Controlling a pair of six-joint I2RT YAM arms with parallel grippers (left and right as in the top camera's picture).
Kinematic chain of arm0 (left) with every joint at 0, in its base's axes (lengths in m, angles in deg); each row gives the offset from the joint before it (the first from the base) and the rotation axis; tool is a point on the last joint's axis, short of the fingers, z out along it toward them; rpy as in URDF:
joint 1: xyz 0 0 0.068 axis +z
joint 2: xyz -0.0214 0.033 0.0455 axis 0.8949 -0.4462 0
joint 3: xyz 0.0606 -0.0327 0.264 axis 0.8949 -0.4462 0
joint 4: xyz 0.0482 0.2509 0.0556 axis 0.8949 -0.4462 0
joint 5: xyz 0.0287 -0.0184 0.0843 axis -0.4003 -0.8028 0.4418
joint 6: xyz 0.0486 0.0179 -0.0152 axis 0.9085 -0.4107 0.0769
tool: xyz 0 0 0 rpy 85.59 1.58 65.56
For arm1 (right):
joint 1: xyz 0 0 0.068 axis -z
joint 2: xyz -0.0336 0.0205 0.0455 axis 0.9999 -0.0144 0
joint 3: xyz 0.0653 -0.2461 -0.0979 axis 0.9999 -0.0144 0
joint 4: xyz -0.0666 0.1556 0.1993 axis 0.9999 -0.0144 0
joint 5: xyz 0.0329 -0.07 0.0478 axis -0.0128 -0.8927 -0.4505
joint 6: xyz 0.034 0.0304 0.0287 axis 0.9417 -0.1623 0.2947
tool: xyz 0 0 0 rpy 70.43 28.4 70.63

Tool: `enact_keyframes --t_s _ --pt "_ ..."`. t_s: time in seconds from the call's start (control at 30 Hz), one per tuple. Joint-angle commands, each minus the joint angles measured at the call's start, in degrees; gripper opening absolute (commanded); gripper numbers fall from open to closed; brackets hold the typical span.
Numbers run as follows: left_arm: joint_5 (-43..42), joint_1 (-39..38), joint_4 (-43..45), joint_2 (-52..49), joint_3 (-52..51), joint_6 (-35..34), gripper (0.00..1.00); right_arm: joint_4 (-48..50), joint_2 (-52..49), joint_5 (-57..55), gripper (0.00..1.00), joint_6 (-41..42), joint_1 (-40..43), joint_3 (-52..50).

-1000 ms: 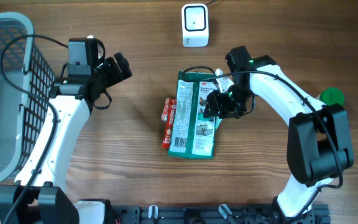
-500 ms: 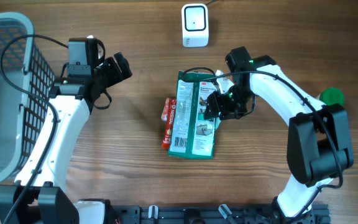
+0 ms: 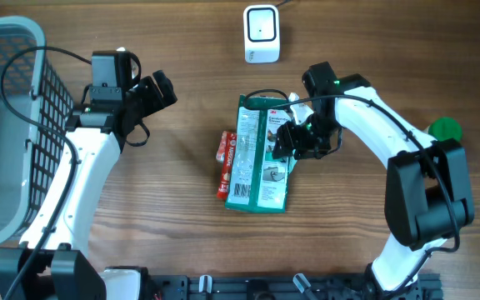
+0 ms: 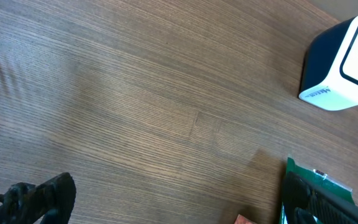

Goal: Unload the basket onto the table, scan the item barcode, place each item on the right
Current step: 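Reach the right gripper back to the green 3M glove bag and grasp it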

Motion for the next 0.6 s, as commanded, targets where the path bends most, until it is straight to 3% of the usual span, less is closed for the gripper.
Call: enact_keyframes --t_s 0.0,0.23,0.57 --pt "0.57 0.22 0.15 -0.11 0.46 0.11 1.0 1.51 0.26 0.5 0.62 2.34 -0.33 -0.59" --pt "0.79 0.26 5.88 0.17 0.46 0.09 1.0 0.44 0.26 0.44 0.62 2.78 -0.33 -0.59" --pt "-0.79 0.22 6.84 0.17 0.46 -0.61 1.0 -2.86 0.26 0.48 0.61 2.82 -0.48 -0.66"
